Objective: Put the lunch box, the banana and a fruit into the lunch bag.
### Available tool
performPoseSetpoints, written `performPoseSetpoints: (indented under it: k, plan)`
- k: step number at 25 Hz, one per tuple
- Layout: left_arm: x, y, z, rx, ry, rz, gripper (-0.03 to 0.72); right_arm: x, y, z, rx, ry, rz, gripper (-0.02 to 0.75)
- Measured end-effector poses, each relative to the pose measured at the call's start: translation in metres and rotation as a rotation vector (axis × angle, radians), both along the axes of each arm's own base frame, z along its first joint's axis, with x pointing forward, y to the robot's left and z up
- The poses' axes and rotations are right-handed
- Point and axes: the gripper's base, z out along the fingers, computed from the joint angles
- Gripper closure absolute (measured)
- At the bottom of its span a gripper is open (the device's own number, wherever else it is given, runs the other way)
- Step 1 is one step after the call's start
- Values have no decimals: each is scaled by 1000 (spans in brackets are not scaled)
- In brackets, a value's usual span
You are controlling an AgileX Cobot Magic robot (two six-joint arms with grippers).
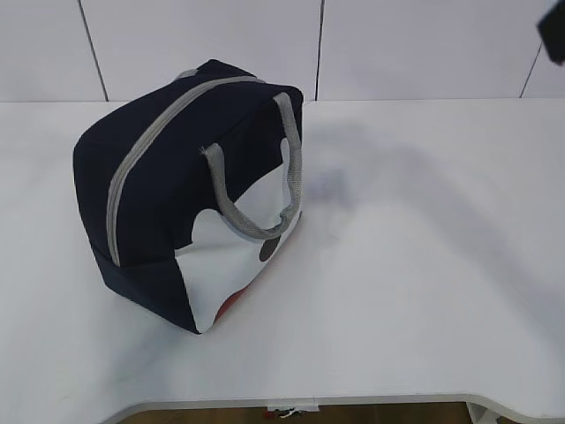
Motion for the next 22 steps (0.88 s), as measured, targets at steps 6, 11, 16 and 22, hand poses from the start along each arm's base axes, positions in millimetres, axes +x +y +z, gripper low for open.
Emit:
performPoseSetpoints:
  k: [6,11,16,22]
  plan:
    - [-37,20,-33,51,46,16,295,-70,-25,-11,9,-83,16,309]
    - [-73,38,-61,67,44,26,316,-121,-44,-18,36,-184,14,309]
    - [-108,54,-81,19,-51,35,386,-153,-60,-34,22,-260,-8,309]
    - [-144,70,-114,-6,-101,38,419,-172,-68,-65,7,-265,-14,309]
